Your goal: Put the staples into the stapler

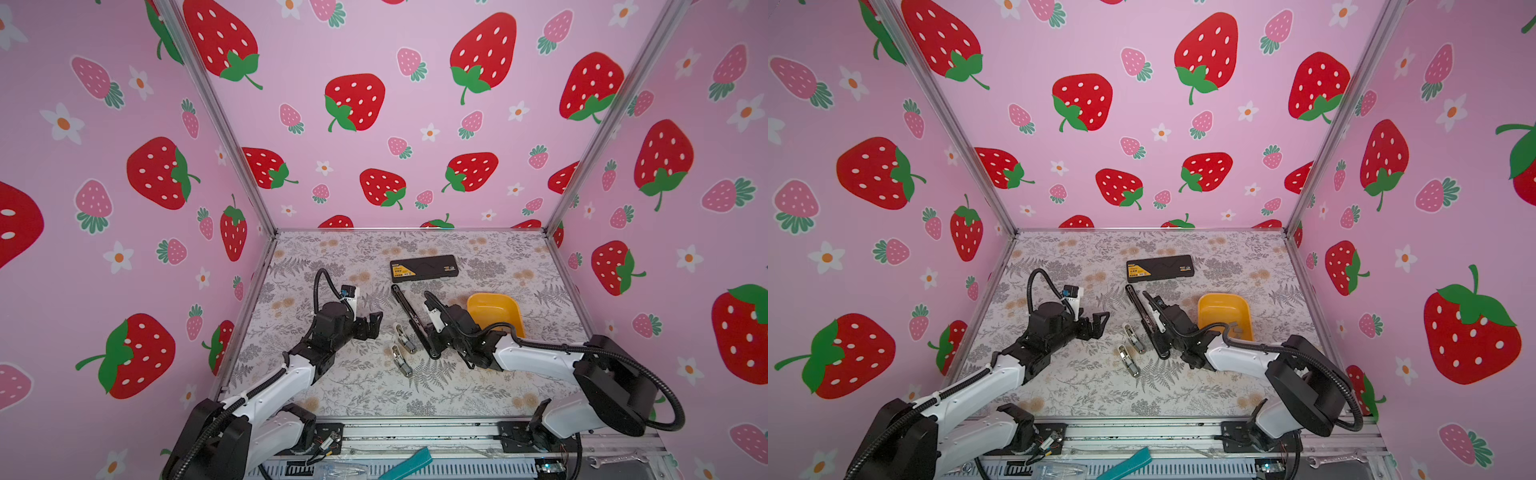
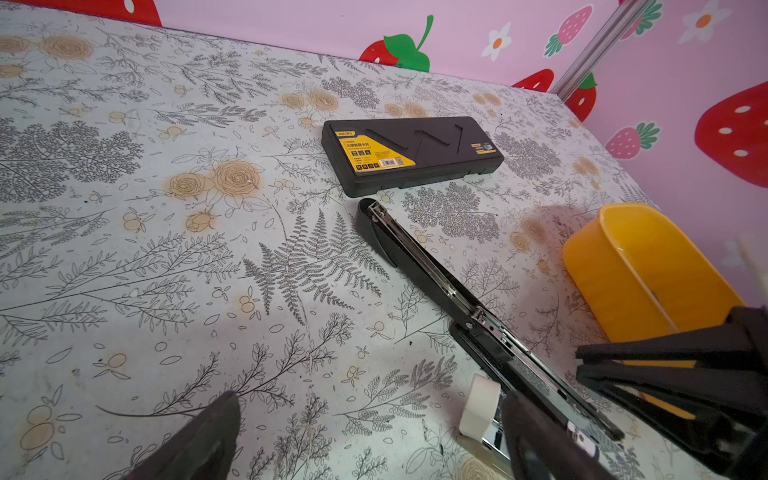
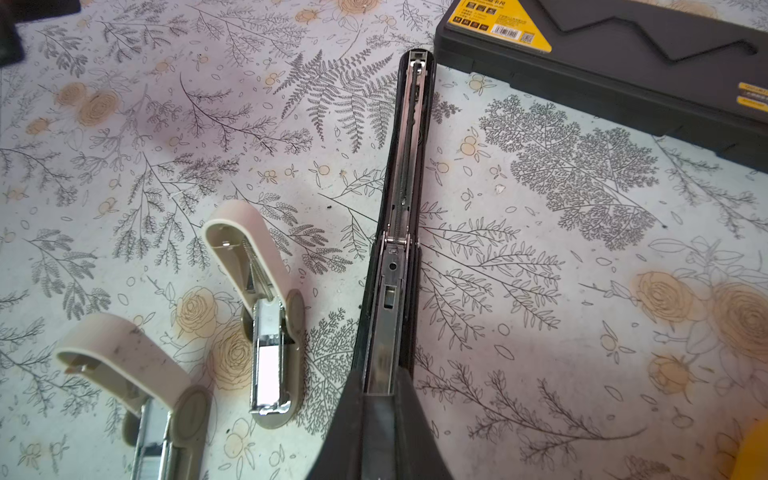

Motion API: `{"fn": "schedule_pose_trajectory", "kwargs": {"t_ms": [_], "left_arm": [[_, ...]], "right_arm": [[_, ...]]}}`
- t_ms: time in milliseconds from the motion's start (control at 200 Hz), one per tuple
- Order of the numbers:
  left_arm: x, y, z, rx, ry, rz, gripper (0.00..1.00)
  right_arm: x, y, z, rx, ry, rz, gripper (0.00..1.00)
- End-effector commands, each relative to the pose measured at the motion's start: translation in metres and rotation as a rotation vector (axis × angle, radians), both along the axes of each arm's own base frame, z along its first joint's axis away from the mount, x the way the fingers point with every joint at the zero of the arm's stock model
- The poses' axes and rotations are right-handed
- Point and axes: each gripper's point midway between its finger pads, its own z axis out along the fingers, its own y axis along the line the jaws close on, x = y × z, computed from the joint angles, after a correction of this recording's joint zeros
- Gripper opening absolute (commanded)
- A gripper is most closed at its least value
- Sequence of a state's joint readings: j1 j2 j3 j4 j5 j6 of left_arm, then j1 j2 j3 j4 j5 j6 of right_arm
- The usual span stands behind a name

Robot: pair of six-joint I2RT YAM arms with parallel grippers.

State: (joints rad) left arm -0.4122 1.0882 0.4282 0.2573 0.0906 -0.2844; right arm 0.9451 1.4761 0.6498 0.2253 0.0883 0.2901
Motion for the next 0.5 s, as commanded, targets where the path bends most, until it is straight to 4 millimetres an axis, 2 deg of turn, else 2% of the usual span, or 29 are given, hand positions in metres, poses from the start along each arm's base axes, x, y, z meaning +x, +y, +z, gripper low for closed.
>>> {"fn": "schedule_pose_trajectory", "kwargs": {"t_ms": [0, 495], "left_arm": [[0.009, -0.005, 0.02, -0.021, -0.046, -0.01, 0.99], [0.01, -0.005, 0.02, -0.019, -0.046, -0.009, 0.99]], "right_arm": [[0.0, 0.006, 0.001, 0.011, -0.008, 0.018, 0.11], [-0.001, 0.009, -0.01, -0.003, 0.013, 0.024, 0.11]]}}
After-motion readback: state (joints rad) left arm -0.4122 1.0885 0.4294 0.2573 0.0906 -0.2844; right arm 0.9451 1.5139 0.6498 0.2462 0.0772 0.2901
